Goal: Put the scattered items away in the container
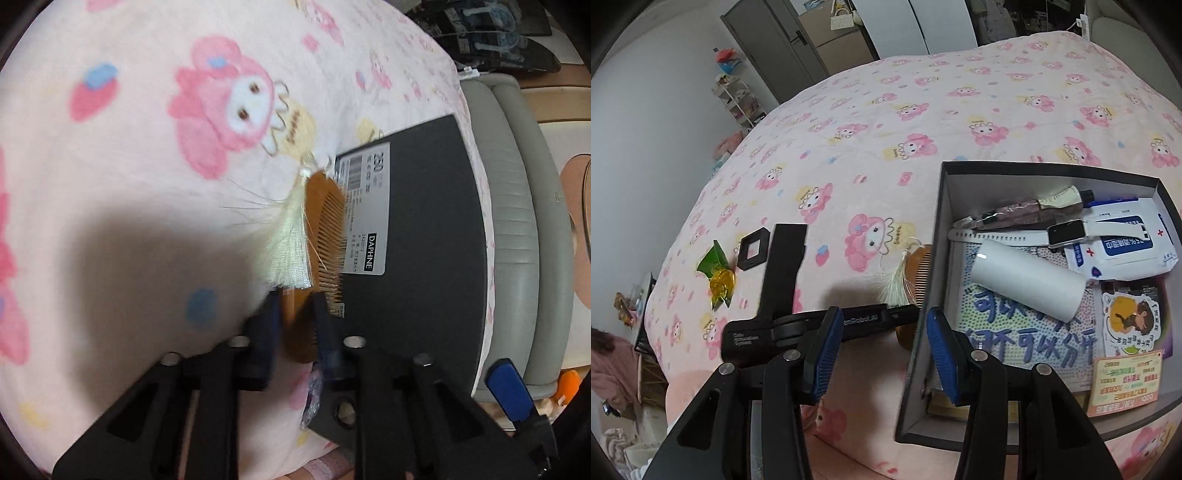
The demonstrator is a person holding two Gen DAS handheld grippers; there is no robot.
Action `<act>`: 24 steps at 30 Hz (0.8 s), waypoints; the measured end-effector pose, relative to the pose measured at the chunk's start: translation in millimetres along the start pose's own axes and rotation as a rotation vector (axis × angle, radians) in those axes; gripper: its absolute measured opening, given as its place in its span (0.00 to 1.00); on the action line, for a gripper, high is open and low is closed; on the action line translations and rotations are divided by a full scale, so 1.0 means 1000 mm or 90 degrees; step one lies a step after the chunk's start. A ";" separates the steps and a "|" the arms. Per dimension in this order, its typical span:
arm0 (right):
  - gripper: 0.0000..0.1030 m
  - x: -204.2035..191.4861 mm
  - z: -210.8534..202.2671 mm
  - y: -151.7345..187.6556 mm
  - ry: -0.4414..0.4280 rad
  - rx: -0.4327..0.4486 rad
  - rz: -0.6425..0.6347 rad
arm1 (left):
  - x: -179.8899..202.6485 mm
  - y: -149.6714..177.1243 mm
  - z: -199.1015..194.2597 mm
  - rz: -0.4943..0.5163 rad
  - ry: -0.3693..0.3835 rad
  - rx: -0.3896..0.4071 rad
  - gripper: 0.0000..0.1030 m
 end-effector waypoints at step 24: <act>0.42 -0.082 0.080 0.053 0.014 -0.103 -0.120 | -0.081 -0.002 -0.083 -0.102 -0.112 0.119 0.21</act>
Point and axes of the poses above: each gripper's, at about its wrist camera, not at the fingertips, and z roughly the way its jaws point, x to its right, y to its underside, the point moved 10 cm from there along z, roughly the way its jaws point, and after that the axes turned 4 degrees about -z, right-handed, at the moved point
